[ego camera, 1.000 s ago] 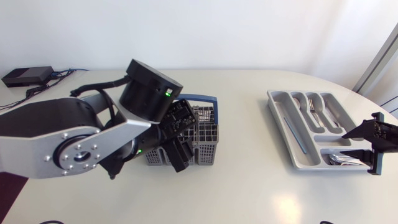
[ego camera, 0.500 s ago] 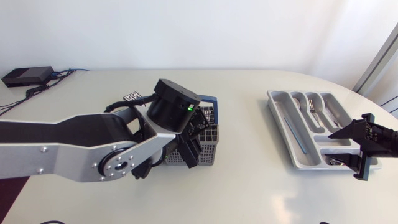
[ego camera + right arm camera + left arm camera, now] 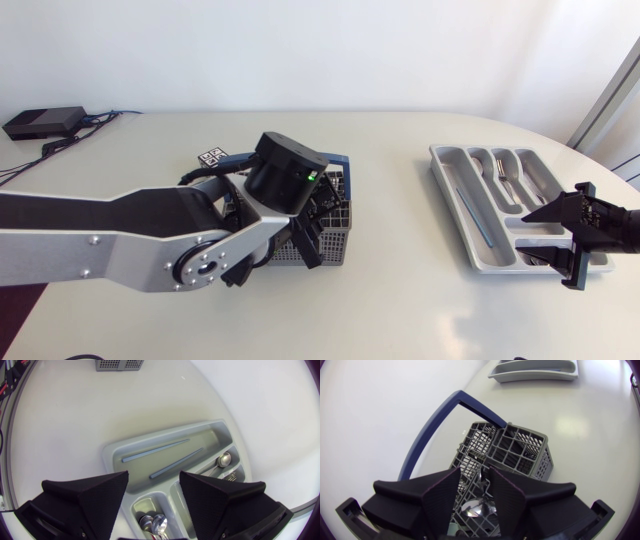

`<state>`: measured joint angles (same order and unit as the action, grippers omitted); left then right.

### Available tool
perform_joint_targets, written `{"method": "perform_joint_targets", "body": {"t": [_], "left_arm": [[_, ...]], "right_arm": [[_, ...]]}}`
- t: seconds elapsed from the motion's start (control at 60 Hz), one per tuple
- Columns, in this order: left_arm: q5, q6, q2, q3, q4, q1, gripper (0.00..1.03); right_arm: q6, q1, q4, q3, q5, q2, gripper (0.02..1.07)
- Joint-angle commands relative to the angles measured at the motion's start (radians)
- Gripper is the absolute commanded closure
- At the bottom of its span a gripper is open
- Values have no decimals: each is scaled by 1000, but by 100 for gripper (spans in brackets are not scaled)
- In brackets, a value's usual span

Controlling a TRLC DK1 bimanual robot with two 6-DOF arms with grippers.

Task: Transfer all utensils from the basket to the drawer tray.

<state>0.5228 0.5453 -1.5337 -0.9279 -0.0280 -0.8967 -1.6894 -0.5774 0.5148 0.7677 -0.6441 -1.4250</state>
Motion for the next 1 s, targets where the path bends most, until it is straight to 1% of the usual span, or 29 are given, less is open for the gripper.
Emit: {"method": "perform_joint_targets", "body": {"t": [0.0, 0.1, 0.25, 0.3, 0.767, 0.867, 0.933, 0.983], "left_arm": [[11, 16, -28, 29, -7, 10, 75], [11, 16, -37, 26, -7, 10, 81], [11, 22, -32, 21, -7, 12, 97], [11, 24, -29, 18, -7, 13, 100], [3, 47, 92, 9, 5, 16, 100], [3, 68, 115, 8, 5, 15, 100], [3, 84, 133, -2, 17, 15, 100], [3, 88, 153, -22, 53, 13, 100]], "right_arm": [[13, 7, -7, -33, -9, 11, 33], [14, 7, -7, -33, -9, 15, 33], [20, 13, -6, -34, -9, 26, 33], [20, 14, -7, -38, -9, 29, 33], [40, 47, -4, -62, -11, 64, 33], [50, 54, 1, -65, -14, 78, 33], [62, 62, 7, -64, -20, 92, 33], [73, 67, 8, -62, -25, 101, 33]]}}
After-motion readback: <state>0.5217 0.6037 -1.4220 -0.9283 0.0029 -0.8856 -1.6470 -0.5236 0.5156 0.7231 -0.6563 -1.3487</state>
